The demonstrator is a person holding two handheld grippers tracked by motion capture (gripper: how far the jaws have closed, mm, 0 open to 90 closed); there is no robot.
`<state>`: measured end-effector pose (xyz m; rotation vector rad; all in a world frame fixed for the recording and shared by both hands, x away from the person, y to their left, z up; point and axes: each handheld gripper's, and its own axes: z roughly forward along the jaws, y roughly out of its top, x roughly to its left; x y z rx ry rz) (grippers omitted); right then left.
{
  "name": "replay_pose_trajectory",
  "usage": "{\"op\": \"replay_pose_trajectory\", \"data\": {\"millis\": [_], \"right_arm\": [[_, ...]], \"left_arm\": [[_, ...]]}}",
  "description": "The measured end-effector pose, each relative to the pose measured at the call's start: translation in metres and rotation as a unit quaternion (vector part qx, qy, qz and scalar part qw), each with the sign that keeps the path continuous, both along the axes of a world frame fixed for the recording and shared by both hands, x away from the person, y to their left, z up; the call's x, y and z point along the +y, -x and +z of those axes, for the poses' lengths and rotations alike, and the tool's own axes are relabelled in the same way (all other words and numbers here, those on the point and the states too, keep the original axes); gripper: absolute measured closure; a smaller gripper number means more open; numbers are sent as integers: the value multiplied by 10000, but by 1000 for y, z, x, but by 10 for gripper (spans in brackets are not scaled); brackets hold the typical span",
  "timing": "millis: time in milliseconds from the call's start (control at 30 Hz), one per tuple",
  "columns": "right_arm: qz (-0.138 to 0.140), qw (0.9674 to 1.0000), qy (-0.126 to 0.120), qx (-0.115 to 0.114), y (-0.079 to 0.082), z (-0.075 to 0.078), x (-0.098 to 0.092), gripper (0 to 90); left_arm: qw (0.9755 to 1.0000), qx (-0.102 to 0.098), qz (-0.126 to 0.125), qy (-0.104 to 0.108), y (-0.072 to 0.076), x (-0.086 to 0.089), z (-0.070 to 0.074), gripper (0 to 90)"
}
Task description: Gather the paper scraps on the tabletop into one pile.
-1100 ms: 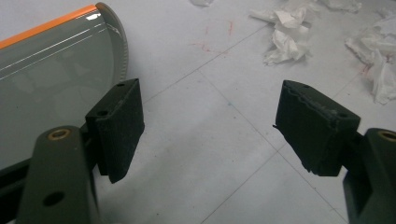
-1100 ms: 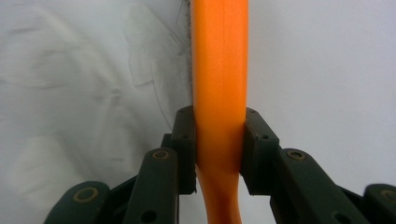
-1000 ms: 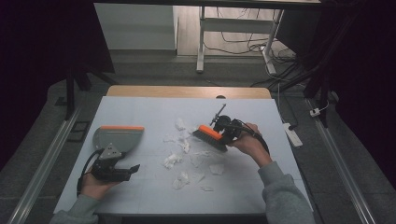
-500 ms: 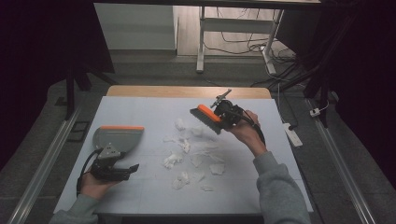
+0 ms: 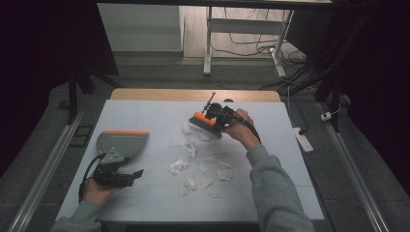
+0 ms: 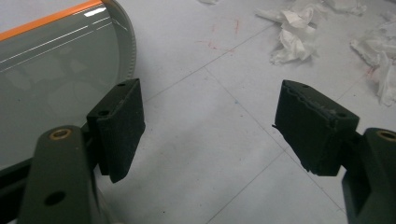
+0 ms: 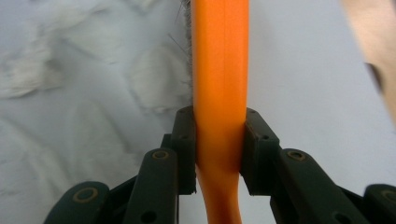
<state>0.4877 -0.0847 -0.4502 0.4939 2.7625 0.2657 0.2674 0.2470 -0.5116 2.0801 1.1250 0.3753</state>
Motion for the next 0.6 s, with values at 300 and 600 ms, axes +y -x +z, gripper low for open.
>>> {"op": "replay_pose_trajectory", "data": {"millis": [300, 600], "right_arm": [[646, 9975, 162, 240, 36, -1, 16, 702], [807, 9961, -316, 141, 61, 18, -1, 701]], "left_arm": [[10000, -10, -2, -8, 1, -1, 0, 251], [10000, -15, 7, -27, 1, -1, 0, 251]]}}
